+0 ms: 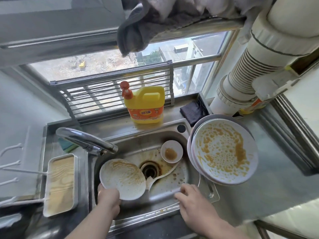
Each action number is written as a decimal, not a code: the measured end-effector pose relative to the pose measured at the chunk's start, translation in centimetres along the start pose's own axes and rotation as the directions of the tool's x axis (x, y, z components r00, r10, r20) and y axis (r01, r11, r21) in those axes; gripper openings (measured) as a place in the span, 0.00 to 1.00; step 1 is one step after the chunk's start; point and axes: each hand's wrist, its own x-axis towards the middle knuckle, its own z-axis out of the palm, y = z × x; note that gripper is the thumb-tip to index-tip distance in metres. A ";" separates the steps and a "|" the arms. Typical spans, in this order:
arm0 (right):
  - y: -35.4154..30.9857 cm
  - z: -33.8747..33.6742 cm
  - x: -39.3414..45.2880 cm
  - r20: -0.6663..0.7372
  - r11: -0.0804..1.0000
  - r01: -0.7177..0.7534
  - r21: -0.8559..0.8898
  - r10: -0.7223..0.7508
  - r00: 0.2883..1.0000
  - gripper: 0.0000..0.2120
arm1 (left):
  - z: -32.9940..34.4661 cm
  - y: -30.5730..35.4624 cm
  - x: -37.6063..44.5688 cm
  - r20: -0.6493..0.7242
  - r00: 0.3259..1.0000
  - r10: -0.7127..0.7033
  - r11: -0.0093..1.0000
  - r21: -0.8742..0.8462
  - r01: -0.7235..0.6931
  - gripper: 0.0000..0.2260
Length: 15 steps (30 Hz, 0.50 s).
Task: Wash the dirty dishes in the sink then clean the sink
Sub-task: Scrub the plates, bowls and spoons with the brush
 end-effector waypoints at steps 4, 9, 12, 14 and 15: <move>4.9 -0.5 -4.1 -0.103 0.937 -0.140 0.320 0.181 0.978 0.12 | 1.6 -0.6 -1.0 -0.014 0.992 -0.126 0.988 -0.093 0.125 0.31; 14.5 -3.2 -5.7 -0.005 0.396 -0.510 0.763 0.793 0.609 0.19 | 6.6 1.3 -6.7 -0.087 0.989 0.122 0.967 0.235 -0.098 0.28; 20.5 -7.0 -4.9 0.008 0.128 -0.283 0.951 0.901 0.435 0.15 | 13.0 3.5 -11.2 0.226 0.945 0.237 0.960 0.094 -0.263 0.13; 22.6 -10.7 -3.1 0.013 0.074 -0.151 0.986 0.860 0.510 0.16 | 17.4 4.9 -14.1 0.357 0.889 0.286 0.954 -0.022 -0.298 0.11; 23.0 -12.4 -2.0 0.002 0.101 -0.144 0.984 0.812 0.584 0.16 | 19.3 5.5 -15.3 0.417 0.864 0.280 0.958 -0.066 -0.279 0.13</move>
